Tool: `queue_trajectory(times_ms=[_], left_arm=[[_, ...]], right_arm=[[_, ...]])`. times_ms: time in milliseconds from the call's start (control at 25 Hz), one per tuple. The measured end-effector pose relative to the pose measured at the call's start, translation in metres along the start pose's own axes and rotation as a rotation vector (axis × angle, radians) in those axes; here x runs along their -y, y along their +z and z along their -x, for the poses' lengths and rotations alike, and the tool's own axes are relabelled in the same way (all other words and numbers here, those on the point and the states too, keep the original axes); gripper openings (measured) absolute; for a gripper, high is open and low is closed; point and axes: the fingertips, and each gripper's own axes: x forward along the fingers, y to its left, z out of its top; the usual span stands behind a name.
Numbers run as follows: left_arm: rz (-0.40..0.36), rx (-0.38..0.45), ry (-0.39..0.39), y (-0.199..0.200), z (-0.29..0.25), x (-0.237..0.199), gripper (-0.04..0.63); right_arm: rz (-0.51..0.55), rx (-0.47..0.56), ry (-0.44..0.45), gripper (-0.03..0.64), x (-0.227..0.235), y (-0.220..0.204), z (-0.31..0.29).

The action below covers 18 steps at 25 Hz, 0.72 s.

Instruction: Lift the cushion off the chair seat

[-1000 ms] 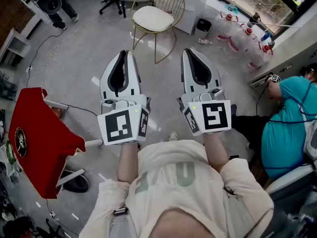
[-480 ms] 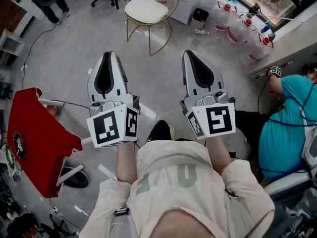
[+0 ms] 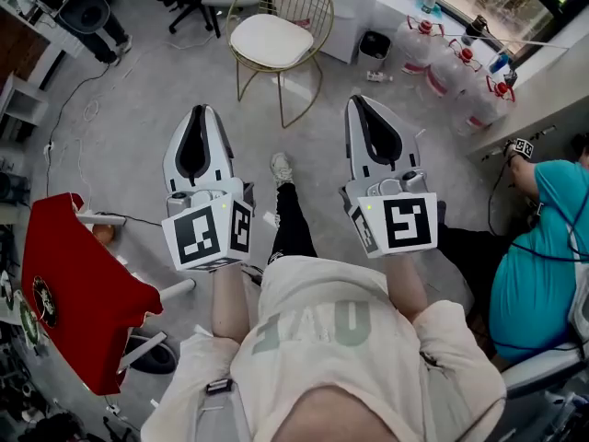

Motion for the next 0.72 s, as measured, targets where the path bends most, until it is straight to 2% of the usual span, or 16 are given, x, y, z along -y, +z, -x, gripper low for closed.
queue_trajectory(times_ms=[120, 200, 320, 600, 720], left_arm=[[0.012, 0.005, -0.005, -0.023, -0.049, -0.021, 0.04], [0.016, -0.02, 0.003, -0.045, -0.09, -0.041, 0.04], [0.034, -0.059, 0.001, -0.068, -0.161, -0.07, 0.04], [0.019, -0.035, -0.092, -0.074, -0.34, -0.127, 0.04], [0.007, -0.02, -0.094, -0.07, -0.401, -0.149, 0.04]], right_arm=[[0.03, 0.011, 0.031, 0.017, -0.002, -0.017, -0.045], [0.063, -0.008, 0.046, 0.016, -0.003, -0.035, -0.085], [0.043, -0.056, 0.066, 0.015, 0.0, -0.06, -0.165], [0.029, -0.06, 0.078, 0.017, 0.026, -0.073, -0.363], [-0.005, -0.074, 0.062, 0.015, 0.042, -0.083, -0.424]])
